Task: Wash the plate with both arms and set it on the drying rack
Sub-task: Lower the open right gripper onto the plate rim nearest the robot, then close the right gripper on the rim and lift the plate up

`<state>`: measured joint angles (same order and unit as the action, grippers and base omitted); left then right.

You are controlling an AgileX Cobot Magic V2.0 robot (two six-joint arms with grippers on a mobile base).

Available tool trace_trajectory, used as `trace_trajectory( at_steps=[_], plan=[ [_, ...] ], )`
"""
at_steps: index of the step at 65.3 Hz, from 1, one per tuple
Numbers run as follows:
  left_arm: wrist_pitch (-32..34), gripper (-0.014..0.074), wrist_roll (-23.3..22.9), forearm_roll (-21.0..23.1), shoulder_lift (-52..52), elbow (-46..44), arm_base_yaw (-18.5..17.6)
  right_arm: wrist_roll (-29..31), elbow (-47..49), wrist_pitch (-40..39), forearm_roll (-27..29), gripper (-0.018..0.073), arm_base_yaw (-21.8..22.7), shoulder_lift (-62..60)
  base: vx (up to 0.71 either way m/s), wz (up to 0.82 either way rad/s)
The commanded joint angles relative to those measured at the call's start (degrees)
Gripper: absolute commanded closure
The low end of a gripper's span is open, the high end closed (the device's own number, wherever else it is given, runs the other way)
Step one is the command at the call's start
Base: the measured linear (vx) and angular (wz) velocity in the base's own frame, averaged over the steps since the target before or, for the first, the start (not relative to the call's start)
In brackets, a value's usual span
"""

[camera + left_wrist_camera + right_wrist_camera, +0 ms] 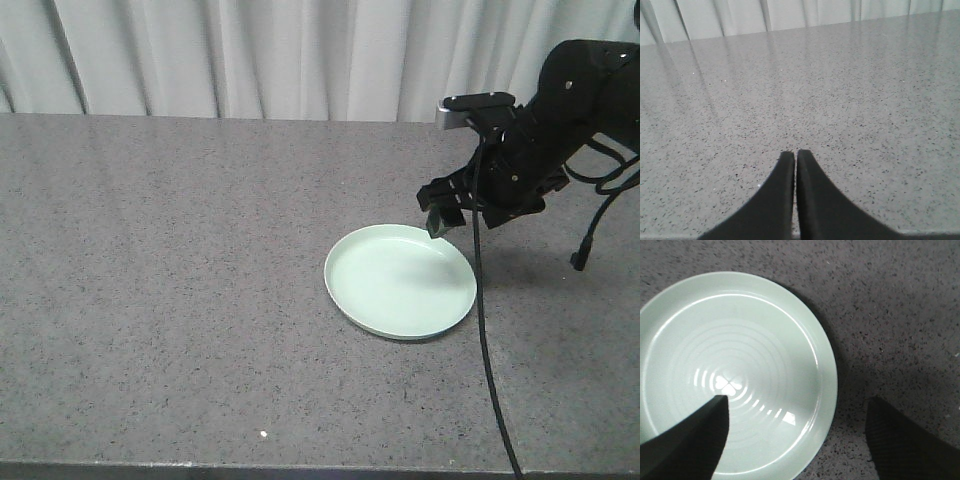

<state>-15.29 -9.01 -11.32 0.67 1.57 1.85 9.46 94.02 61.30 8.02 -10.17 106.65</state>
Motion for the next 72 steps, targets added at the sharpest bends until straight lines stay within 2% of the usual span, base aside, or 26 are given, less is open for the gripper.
trace_trajectory(
  at_steps=[1,42,51,59,72],
  plan=[
    [4.51,0.0603,-0.27,-0.09,0.82,1.08,-0.03,-1.6,1.95,-1.36,-2.11,0.0018,0.13,-0.91,0.0,0.0],
    [4.51,0.0603,-0.27,-0.09,0.82,1.08,-0.03,-3.64,1.95,-1.25,-3.78,0.005,0.13,5.94,0.0,0.0],
    [4.51,0.0603,-0.27,-0.09,0.82,1.08,-0.03,-4.04,1.95,-0.78,-3.97,0.008,0.13,6.45,0.0,0.0],
    [4.51,0.0603,-0.27,-0.09,0.82,1.08,-0.03,-4.51,1.95,0.06,-4.04,0.0192,0.13,6.48,0.0,0.0],
    [4.51,0.0603,-0.27,-0.09,0.82,1.08,-0.03,-4.69,1.95,1.35,-4.15,0.05,0.13,6.48,0.0,0.0]
  ],
)
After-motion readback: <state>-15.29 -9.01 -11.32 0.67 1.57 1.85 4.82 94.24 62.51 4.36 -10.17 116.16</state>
